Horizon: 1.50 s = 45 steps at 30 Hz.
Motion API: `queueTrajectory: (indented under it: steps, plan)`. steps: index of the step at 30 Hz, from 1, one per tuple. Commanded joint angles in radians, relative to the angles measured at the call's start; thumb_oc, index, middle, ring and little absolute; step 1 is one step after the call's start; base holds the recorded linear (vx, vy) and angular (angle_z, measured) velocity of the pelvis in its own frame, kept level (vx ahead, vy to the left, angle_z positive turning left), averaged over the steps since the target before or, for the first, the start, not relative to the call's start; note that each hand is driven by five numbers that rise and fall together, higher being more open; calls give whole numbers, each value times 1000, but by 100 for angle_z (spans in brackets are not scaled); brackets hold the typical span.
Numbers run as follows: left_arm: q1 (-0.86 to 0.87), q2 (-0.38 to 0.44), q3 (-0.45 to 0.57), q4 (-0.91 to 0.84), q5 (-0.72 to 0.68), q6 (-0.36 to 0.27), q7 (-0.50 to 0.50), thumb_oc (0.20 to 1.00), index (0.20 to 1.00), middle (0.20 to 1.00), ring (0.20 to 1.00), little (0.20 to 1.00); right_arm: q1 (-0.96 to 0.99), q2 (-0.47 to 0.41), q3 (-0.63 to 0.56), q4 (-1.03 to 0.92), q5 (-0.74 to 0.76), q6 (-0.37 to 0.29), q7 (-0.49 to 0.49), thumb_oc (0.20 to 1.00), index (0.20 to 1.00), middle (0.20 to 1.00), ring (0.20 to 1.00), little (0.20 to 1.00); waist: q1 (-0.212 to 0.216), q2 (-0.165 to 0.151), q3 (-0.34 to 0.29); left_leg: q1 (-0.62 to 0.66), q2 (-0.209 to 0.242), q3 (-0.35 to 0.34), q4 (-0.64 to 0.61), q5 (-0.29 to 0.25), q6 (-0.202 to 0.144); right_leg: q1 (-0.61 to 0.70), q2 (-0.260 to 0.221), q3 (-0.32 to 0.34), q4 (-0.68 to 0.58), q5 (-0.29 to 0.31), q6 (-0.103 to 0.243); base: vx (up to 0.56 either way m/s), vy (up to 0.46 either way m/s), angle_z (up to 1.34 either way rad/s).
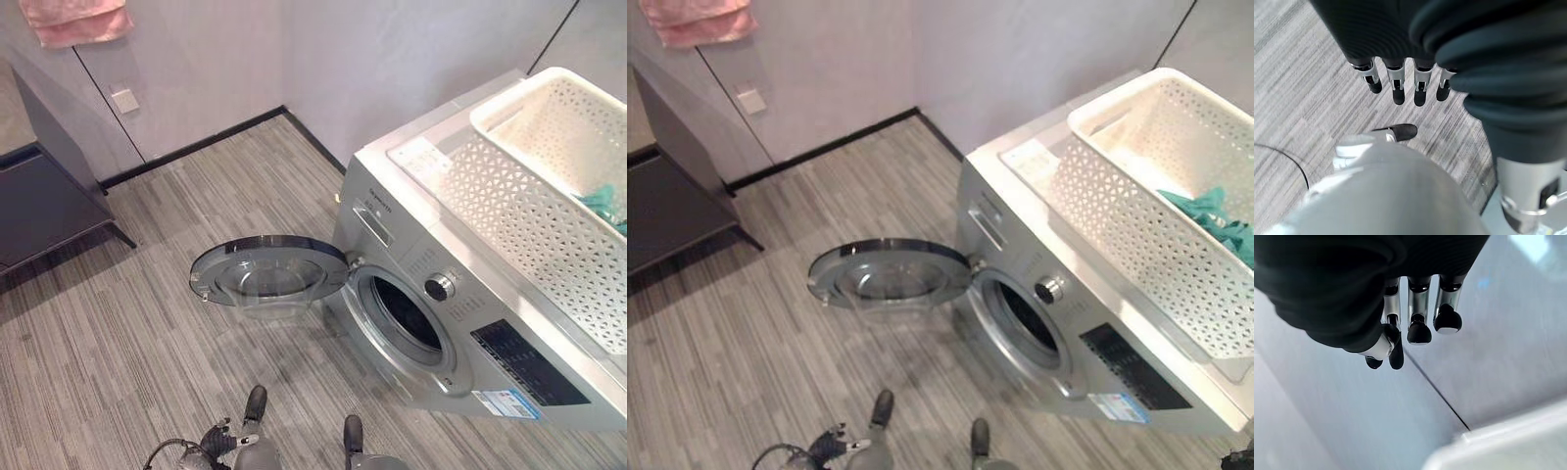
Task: Grab the laundry basket,head to the washer,open it,put in the laundry and shut it.
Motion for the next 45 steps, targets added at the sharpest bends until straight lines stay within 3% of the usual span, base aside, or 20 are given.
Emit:
queueTrajectory:
  steps: [1, 6, 11, 12, 13, 14, 23, 38, 45]
  plan:
    - [-30, 50, 17, 69, 36, -15, 31, 1000, 1000, 1000, 1000, 1000, -103, -48, -14, -6, 7, -59, -97, 200, 200, 200, 200, 200, 15, -102, -23, 241, 8, 60, 5, -142, 18, -36, -75, 61, 9, -75, 55, 0, 0, 0]
    - [-27, 46, 19, 70, 37, -13, 40, 1000, 1000, 1000, 1000, 1000, -90, -51, -34, -32, -30, -61, -134, 200, 200, 200, 200, 200, 13, -99, -26, 249, 5, 61, 5, -148, 21, -28, -78, 63, 9, -77, 55, 0, 0, 0]
    - [-20, 46, 15, 67, 38, -15, 39, 1000, 1000, 1000, 1000, 1000, -96, -55, 40, -16, -69, -34, -64, 200, 200, 200, 200, 200, 10, -102, -28, 256, 2, 61, 5, -145, 22, -21, -80, 65, 9, -78, 53, 0, 0, 0]
    - [-21, 49, 13, 62, 36, -13, 30, 1000, 1000, 1000, 1000, 1000, -125, -44, 168, 52, -156, 8, 37, 501, 501, 501, 501, 501, 6, -108, -24, 254, -1, 60, 5, -141, 21, -22, -81, 66, 11, -79, 52, 0, 0, 0]
    - [-21, 47, 13, 62, 36, -13, 30, 1000, 1000, 1000, 1000, 1000, -132, -43, 175, 54, -155, 8, 38, 586, 586, 586, 586, 586, 5, -106, -24, 254, -1, 60, 5, -141, 21, -22, -81, 66, 11, -79, 52, 0, 13, 4]
    - [-20, 47, 13, 56, 35, -14, 24, 1000, 1000, 1000, 1000, 1000, -135, -41, 225, 85, -203, 18, 75, 1000, 1000, 1000, 1000, 1000, 5, -106, -19, 253, -3, 59, 5, -140, 21, -24, -82, 65, 14, -80, 52, -9, 8, 4]
    - [-1, 53, -3, 6, 13, -9, -35, 1000, 1000, 1000, 1000, 1000, -16, -41, 342, 158, -423, 81, 245, 1000, 1000, 1000, 1000, 1000, 6, -106, 24, 223, -6, 51, 5, -126, 22, -54, -82, 68, 16, -78, 48, -10, -2, 0]
    - [16, 60, -24, -66, -22, -17, -50, 1000, 1000, 1000, 1000, 1000, 111, 0, 293, 172, -419, 102, 310, 1000, 1000, 1000, 1000, 1000, 15, -84, 72, 184, -2, 53, 5, -93, 17, -94, -76, 77, 12, -71, 42, -6, -4, -1]
    - [-8, 49, -43, -70, -17, -17, -48, 1000, 1000, 1000, 1000, 1000, 125, 13, 315, 125, -417, 102, 322, 1000, 1000, 1000, 1000, 1000, 10, -88, 81, 177, 5, 60, 5, -86, 13, -99, -70, 76, 6, -71, 41, 0, 0, 0]
